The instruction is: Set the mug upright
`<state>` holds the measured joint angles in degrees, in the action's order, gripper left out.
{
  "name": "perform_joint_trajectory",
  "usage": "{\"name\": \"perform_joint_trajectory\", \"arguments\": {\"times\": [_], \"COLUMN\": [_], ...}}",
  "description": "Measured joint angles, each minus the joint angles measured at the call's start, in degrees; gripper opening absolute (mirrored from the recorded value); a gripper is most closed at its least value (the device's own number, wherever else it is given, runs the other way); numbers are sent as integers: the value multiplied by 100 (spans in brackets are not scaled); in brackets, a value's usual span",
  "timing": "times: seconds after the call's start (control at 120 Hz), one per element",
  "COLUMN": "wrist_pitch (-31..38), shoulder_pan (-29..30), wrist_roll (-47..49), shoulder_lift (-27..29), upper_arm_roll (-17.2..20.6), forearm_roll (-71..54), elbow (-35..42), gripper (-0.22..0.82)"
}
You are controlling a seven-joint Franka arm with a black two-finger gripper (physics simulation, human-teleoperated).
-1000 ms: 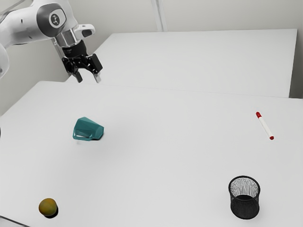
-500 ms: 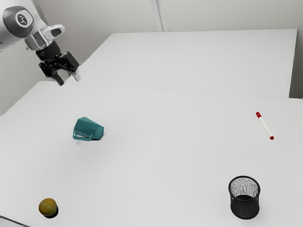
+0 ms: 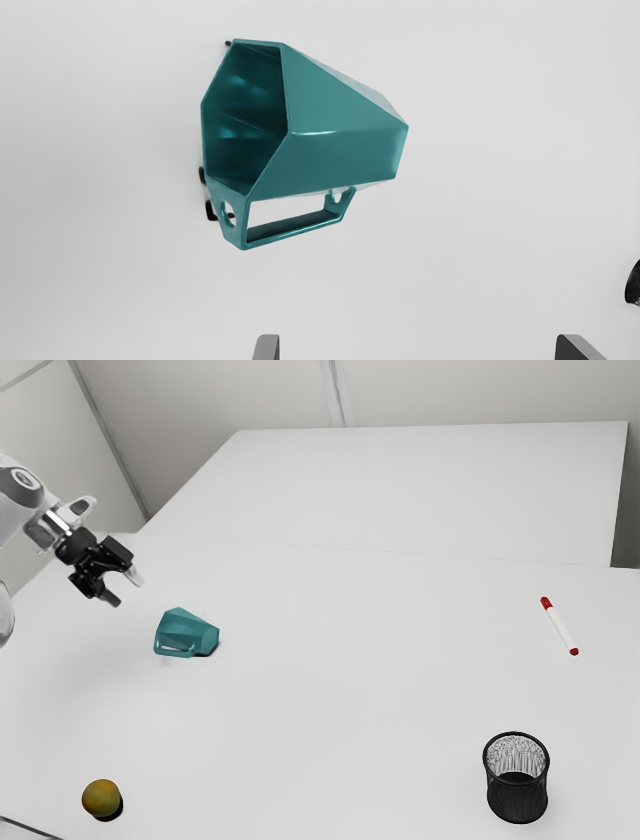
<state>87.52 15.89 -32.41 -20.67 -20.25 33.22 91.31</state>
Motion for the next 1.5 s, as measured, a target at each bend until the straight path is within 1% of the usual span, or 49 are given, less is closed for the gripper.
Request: {"name": "perform_joint_trajectory", "arguments": {"times": [0.167,0.292,0.492,0.817,0.992,1.033,1.15,1.233,1.292,1.358,1.5], "wrist_pitch": [229,382,495,576,421,361,247,197,173,151,69], "shoulder_pan": [102,123,126,126,129,127,131,128,125,122,109], "wrist_roll": [-616,-1026,-1477,-1952,-2081,-2086,-2097,-2105,-2110,-2115,-2121], "shoulder_lift": [-492,-680,-784,-967,-969,-969,-969,-969,-961,-939,-797], "upper_arm_roll": [5,27,130,163,188,188,192,225,248,256,263], "forearm_roll": [549,969,1458,1703,1875,1894,1945,2025,2057,2079,2097], "elbow": [-103,-91,130,248,475,500,507,511,512,517,530], "gripper": [60,60,60,60,60,52,21,6,-1,-7,-13]}}
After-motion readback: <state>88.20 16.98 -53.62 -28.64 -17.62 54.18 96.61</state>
